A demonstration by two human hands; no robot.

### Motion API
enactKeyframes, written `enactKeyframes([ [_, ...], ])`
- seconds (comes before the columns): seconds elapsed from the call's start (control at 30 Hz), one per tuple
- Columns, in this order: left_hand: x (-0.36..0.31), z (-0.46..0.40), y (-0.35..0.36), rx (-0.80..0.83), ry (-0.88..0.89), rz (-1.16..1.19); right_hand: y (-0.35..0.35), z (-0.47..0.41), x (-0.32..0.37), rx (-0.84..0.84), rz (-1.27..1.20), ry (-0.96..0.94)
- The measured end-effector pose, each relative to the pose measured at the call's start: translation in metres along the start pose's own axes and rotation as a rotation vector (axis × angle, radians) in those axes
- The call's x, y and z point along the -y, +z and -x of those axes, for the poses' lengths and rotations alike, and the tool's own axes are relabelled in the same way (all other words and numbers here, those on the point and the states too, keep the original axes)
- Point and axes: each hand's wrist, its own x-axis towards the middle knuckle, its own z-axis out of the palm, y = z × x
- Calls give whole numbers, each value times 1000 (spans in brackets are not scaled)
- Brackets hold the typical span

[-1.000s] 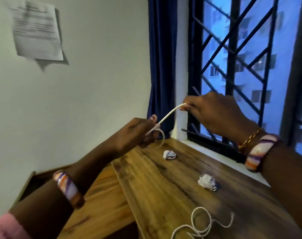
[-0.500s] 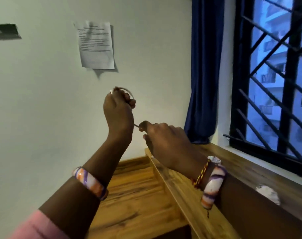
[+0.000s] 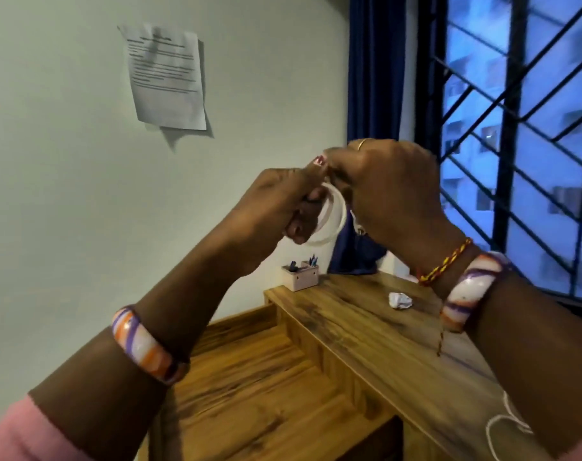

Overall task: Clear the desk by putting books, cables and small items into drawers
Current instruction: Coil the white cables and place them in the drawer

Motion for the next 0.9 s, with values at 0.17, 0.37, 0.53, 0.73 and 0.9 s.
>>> enactKeyframes([
  [0.17, -8, -13, 22, 3, 13, 187, -13, -10, -7, 111, -2, 140],
  [0.37, -1, -22, 41, -36, 18, 336, -20, -10, -25, 441, -668, 571],
  [0.53, 12, -35, 64, 16, -63, 682, -17, 7, -46, 507, -456, 533],
  [0.73, 32, -62, 112, 6, -49, 707, -23, 26, -93, 511, -649, 699],
  [0.9, 44, -93, 148, -207, -15, 444, -29, 52, -141, 422, -1313, 1050],
])
